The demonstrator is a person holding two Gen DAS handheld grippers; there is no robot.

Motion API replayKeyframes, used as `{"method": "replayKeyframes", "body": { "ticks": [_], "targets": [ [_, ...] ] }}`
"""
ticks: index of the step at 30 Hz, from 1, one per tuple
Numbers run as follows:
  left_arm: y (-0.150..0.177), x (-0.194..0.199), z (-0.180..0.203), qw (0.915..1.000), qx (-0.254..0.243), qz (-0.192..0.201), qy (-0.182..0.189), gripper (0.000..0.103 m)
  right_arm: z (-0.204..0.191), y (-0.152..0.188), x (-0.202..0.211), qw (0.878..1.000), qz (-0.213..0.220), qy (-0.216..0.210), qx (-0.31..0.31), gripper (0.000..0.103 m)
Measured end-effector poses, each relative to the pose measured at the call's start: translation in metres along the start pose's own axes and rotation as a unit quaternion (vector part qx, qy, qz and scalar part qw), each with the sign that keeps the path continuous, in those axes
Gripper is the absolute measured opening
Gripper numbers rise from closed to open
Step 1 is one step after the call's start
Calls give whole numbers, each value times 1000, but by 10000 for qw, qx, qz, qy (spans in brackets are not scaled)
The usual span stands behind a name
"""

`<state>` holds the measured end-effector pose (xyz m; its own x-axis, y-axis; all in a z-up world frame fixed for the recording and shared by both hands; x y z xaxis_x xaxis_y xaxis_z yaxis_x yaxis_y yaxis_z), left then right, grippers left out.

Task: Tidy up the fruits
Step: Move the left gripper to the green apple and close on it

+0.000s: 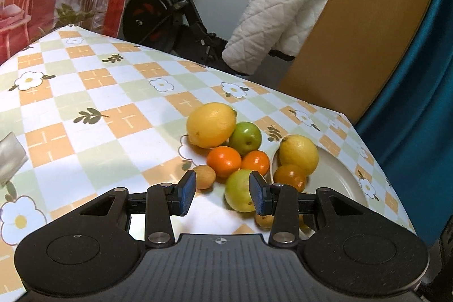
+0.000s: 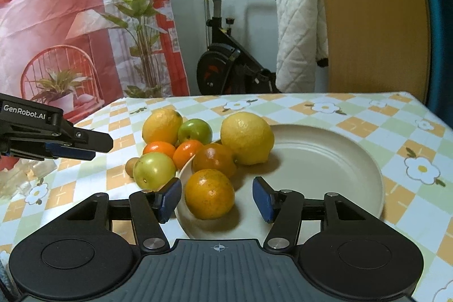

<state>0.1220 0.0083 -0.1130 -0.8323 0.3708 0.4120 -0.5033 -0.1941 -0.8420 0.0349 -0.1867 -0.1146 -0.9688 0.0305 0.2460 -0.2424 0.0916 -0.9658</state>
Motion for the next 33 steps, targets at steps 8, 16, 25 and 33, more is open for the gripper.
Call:
{"method": "replayKeyframes", "body": {
  "ticks": [8,16,25,33],
  "targets": [
    [2,1,3,9999,-124,38,101,44,-7,-4,4,9995,106,121,274,54],
    [-4,5,-2,9996,-191,153,151,44,-37,-14,1,9973,210,-216,665,54],
    [-14,5,-2,9990,-176,203,362,44,-77,-13,-26,9908,90,-566,1228,53],
    [-9,-5,-1,9988,-81,72,481,44,-86,-6,-47,9903,-121,-576,1261,53]
  ]
}}
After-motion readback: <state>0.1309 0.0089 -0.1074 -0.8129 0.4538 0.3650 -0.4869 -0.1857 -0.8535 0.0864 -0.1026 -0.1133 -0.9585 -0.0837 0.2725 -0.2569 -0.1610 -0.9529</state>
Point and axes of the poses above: each gripper's, at about its wrist camera, not at the fingertips, and x roughly against the way its jaws point, z to its right, y to its underside, the point moved 8 cm from there along -x, roughly the way its jaws point, and after that the axes turned 13 degrees about z, right-handed, at the moved point
